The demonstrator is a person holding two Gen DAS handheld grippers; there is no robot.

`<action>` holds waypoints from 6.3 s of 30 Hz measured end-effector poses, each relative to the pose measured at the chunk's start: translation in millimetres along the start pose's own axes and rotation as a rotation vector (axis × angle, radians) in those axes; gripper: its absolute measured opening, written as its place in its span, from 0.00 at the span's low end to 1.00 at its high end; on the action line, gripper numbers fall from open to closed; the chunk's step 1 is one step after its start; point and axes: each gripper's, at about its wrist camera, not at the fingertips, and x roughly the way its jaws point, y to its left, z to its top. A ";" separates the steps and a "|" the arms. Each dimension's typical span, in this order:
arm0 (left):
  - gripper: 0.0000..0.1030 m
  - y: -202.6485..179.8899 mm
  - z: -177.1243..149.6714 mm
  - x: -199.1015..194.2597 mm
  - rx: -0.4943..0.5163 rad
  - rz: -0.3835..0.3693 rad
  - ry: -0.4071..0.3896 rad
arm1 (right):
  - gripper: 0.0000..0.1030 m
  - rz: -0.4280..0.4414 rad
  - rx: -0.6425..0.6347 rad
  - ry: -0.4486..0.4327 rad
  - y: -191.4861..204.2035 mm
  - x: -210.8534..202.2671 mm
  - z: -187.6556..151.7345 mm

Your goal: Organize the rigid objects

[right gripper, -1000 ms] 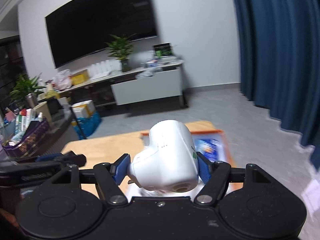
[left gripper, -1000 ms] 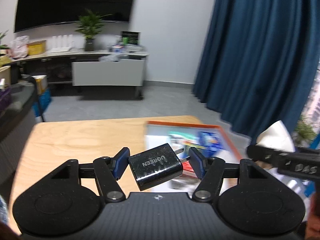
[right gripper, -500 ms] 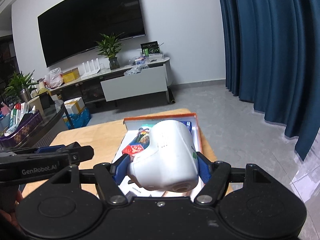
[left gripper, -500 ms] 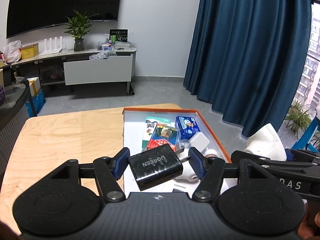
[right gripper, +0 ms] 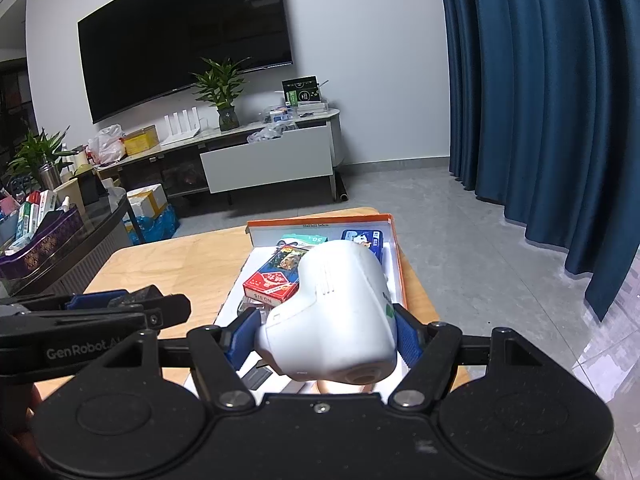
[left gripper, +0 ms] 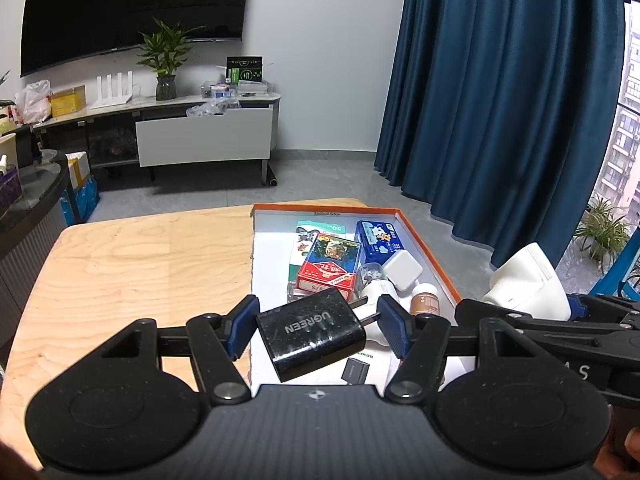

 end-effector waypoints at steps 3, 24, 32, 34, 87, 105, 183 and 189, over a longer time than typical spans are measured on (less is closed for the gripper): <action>0.64 0.5 -0.3 -1.1 -0.006 0.002 -0.001 | 0.81 0.001 -0.005 -0.003 1.2 -0.6 0.5; 0.64 -1.7 -1.3 -10.5 0.001 0.000 -0.030 | 0.81 -0.008 0.004 -0.019 -0.8 -8.7 -5.6; 0.64 -0.6 -1.1 -9.5 -0.002 0.000 -0.024 | 0.81 -0.010 0.003 -0.018 -0.7 -8.5 -6.0; 0.64 -0.7 -1.1 -8.0 -0.003 -0.001 -0.021 | 0.81 -0.010 0.005 -0.015 -1.0 -8.7 -6.3; 0.64 5.2 -4.3 9.4 -0.012 -0.014 0.029 | 0.81 -0.018 0.010 0.031 -4.0 18.1 -11.9; 0.64 4.4 -8.2 28.8 -0.001 -0.022 0.073 | 0.81 -0.027 0.048 0.080 -16.9 38.8 -14.6; 1.00 -29.4 -45.5 -3.3 0.015 0.148 0.185 | 0.91 -0.030 -0.014 0.225 -33.9 -14.9 -48.9; 1.00 -32.1 -46.3 1.7 0.023 0.142 0.194 | 0.91 -0.033 -0.006 0.231 -38.3 -11.9 -50.4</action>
